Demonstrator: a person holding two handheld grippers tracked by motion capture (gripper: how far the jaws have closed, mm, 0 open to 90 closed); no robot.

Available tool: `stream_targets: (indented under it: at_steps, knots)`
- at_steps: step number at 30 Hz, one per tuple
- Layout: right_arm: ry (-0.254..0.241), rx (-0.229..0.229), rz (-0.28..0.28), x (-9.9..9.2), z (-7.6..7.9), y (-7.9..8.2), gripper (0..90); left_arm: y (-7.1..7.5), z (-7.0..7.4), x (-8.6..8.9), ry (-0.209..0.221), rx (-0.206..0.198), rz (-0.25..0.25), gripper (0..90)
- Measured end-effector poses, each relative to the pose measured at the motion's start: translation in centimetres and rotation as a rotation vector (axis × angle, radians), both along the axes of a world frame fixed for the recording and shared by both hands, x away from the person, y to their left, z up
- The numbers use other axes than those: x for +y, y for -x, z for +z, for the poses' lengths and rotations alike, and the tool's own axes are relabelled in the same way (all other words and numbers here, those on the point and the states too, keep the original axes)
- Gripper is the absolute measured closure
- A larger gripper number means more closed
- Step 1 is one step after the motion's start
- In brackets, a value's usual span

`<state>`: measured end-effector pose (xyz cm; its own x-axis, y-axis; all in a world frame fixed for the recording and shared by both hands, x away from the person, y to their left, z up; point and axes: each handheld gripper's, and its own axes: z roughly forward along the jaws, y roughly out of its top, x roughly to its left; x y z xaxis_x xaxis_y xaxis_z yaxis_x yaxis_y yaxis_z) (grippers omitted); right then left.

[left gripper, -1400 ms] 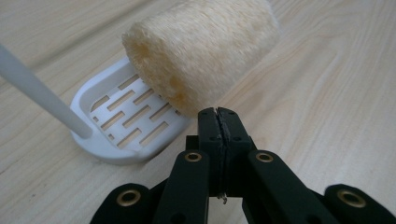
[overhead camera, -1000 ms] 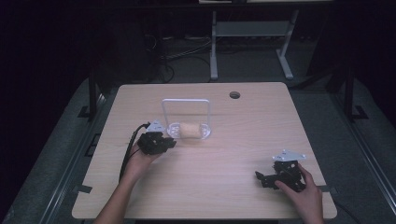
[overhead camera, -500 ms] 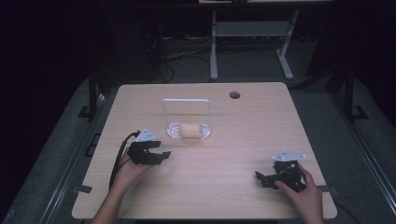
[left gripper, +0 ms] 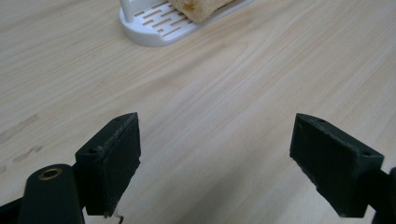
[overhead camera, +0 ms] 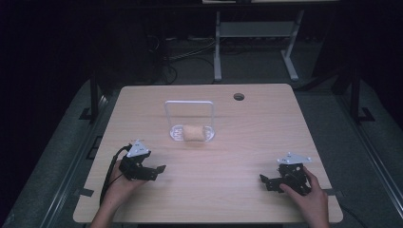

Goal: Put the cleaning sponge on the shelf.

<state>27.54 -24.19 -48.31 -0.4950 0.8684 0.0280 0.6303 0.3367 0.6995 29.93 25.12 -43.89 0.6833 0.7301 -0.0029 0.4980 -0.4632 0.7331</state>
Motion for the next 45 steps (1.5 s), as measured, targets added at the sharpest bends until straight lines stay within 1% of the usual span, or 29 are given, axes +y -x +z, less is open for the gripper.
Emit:
stream_targets:
  at_steps: [2,3,4,5,8,12,16,18,22,26,30,32,33,34,37,39,45]
  knots:
    - [0.000,0.000,0.000,0.0,0.0,0.0,0.9,0.2,0.0,0.1,0.002,-0.001,0.002,15.2]
    - [0.000,0.000,0.000,0.0,0.0,0.0,0.9,0.7,-0.1,0.4,0.001,-0.001,0.005,14.9]
    - [0.000,0.000,0.000,0.0,0.0,0.0,0.9,0.7,-0.1,0.4,0.001,-0.001,0.005,14.8]
    - [-0.001,0.000,-0.001,0.0,0.0,0.0,0.9,1.2,-0.2,0.7,-0.003,-0.001,0.008,14.7]
    - [-0.002,0.001,-0.001,0.0,0.0,0.0,0.9,1.6,-0.4,1.0,-0.003,-0.003,0.016,14.7]
    - [-0.002,0.001,0.000,0.0,0.0,0.0,0.9,2.4,-0.8,1.9,-0.010,-0.001,0.028,14.7]
    - [-0.001,0.003,-0.001,0.0,0.0,0.0,0.9,3.0,-1.3,2.6,-0.029,0.002,0.038,14.7]
    - [-0.001,0.002,-0.001,0.0,0.0,0.0,0.9,3.3,-1.6,2.9,-0.039,0.011,0.047,14.7]
    - [-0.001,0.001,0.000,0.0,0.0,0.0,0.9,3.7,-1.9,3.6,-0.056,0.019,0.057,14.7]
    - [0.000,0.002,-0.001,0.0,0.0,0.0,0.9,3.6,-2.3,3.9,-0.058,0.030,0.060,14.7]
    - [0.000,0.002,-0.001,0.0,0.0,0.0,0.9,3.5,-2.9,4.0,-0.080,0.040,0.040,14.7]
    - [-0.001,0.002,0.000,0.0,0.0,0.0,0.9,3.4,-3.1,4.2,-0.054,0.047,0.035,13.6]
    - [-0.001,0.002,-0.001,0.0,0.0,0.0,0.9,3.4,-3.1,4.4,-0.054,0.041,0.023,13.1]
    - [-0.001,0.002,-0.001,0.0,0.0,0.0,0.9,3.4,-3.3,4.5,-0.045,0.032,0.014,12.9]
    - [0.000,0.002,-0.001,0.0,0.0,0.0,0.9,3.5,-3.5,4.7,-0.027,0.015,0.005,12.9]
    - [0.000,0.002,-0.001,0.0,0.0,0.0,0.9,3.5,-3.5,4.9,-0.022,0.007,-0.004,12.9]
    - [0.000,0.002,-0.001,0.0,0.0,0.0,0.9,3.5,-3.5,4.9,-0.022,0.007,-0.004,12.9]
